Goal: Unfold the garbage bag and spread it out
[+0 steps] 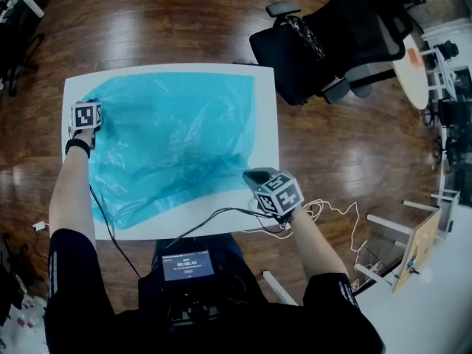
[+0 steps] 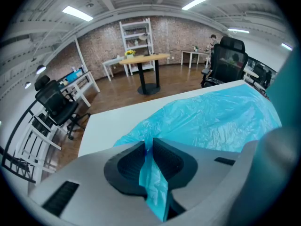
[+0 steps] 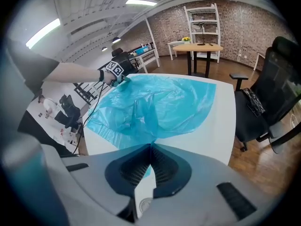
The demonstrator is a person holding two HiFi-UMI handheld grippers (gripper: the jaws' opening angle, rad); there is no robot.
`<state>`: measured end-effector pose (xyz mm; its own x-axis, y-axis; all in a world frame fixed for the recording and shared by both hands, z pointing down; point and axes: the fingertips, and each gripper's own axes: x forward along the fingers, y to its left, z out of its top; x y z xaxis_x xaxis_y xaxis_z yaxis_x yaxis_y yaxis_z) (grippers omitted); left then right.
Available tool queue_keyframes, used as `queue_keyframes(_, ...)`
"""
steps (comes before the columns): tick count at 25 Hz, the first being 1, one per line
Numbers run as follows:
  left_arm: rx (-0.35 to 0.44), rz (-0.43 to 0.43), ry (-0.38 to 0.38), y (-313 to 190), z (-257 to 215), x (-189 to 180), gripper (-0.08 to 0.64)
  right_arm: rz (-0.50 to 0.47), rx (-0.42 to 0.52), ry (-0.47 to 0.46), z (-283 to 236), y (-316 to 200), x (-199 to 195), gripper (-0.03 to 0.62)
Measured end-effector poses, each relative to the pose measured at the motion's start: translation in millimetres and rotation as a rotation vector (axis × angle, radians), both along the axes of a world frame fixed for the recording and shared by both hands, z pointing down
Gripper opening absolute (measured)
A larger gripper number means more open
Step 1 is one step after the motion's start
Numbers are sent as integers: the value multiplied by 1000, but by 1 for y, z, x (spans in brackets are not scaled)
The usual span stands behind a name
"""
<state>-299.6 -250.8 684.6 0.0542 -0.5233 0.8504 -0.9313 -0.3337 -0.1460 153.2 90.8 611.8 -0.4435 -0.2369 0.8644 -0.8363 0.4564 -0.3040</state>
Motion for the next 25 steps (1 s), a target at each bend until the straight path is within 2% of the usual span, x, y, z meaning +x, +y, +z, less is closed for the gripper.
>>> queue_keyframes(6, -1, 1, 0, 0, 0, 0, 46, 110, -138, -76, -1, 37, 0, 20)
queue_keyframes(14, -5, 6, 0, 3, -1, -6, 46, 239, -329, -108, 31, 102, 13, 20)
queue_keyframes(25, -2, 6, -2, 0, -1, -3, 46, 292, -495, -87, 68, 147, 33, 20)
